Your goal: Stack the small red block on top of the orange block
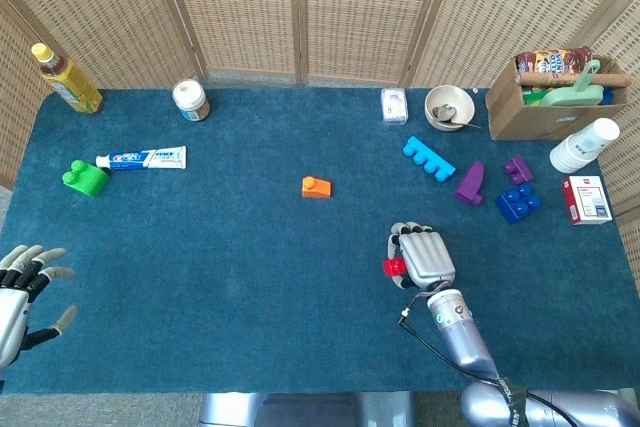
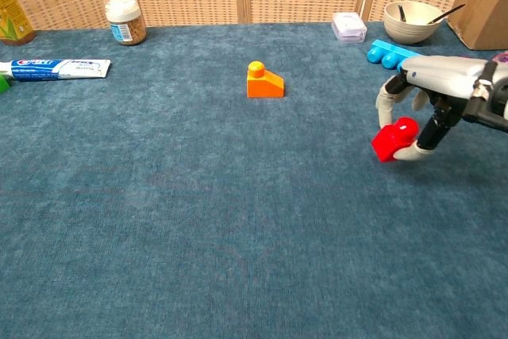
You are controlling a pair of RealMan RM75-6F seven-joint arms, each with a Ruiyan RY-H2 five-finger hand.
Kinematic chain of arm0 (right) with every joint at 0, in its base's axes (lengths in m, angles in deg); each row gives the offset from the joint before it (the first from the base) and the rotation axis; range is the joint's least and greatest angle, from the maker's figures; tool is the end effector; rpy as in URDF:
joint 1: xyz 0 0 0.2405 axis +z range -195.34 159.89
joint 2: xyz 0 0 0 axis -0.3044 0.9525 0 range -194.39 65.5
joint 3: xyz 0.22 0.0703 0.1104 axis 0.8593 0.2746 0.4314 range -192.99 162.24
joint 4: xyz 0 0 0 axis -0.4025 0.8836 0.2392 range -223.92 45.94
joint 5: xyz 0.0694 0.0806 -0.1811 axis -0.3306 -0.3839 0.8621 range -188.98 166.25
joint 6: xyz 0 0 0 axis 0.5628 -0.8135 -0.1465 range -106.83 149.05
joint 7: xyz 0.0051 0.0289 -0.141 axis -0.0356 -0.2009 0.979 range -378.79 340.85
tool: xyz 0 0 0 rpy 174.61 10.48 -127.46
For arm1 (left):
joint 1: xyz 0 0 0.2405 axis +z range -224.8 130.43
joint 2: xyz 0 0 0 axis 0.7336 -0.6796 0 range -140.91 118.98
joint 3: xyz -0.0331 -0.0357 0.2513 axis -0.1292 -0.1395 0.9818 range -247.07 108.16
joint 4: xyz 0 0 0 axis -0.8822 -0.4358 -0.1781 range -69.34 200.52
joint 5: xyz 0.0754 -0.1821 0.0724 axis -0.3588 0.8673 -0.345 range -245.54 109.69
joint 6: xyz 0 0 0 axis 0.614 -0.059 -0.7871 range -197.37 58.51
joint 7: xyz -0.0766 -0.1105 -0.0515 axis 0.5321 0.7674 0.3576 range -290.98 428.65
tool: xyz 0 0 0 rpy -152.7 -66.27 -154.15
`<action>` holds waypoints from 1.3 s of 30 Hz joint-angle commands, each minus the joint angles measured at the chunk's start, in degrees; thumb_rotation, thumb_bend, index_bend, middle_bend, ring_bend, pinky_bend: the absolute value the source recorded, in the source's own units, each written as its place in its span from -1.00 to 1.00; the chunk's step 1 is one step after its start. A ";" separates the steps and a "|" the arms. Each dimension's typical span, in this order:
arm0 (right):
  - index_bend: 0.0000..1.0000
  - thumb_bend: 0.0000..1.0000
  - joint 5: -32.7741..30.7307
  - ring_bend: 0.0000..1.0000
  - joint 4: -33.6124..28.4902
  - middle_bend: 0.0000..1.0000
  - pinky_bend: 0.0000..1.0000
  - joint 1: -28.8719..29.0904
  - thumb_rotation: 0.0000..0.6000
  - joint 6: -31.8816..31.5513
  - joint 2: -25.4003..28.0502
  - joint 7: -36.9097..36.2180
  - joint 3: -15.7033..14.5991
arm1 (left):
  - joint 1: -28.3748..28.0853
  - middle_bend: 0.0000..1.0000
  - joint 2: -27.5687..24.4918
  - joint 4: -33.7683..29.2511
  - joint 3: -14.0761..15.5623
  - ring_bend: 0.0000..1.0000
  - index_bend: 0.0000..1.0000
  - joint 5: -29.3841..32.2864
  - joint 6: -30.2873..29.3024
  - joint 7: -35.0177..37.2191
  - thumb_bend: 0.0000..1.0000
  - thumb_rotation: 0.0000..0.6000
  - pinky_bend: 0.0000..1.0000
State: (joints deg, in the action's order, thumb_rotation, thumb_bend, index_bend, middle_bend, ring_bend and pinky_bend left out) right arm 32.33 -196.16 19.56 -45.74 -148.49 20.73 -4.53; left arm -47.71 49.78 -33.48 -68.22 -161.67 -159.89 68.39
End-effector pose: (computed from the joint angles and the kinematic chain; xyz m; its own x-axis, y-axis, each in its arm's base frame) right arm -0.1475 -0.2922 0.0091 0.3880 -0.3572 0.8496 -0.9216 -0.1461 0.3595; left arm -0.2868 0.1418 0.1637 0.3522 0.0096 0.9359 0.9338 -0.0705 -0.3507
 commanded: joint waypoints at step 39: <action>0.22 -0.57 -1.71 -0.58 19.19 -0.44 -0.44 18.27 1.00 19.49 -2.19 -13.42 10.81 | 0.77 -0.53 0.31 -2.11 0.54 -0.69 -0.28 2.41 1.11 -3.83 -0.35 1.00 -0.78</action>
State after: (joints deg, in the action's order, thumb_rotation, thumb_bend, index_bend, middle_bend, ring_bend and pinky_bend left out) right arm 29.33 -178.33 37.11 -27.44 -150.59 8.75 5.93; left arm -46.98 50.07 -35.56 -67.68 -159.30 -158.76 64.60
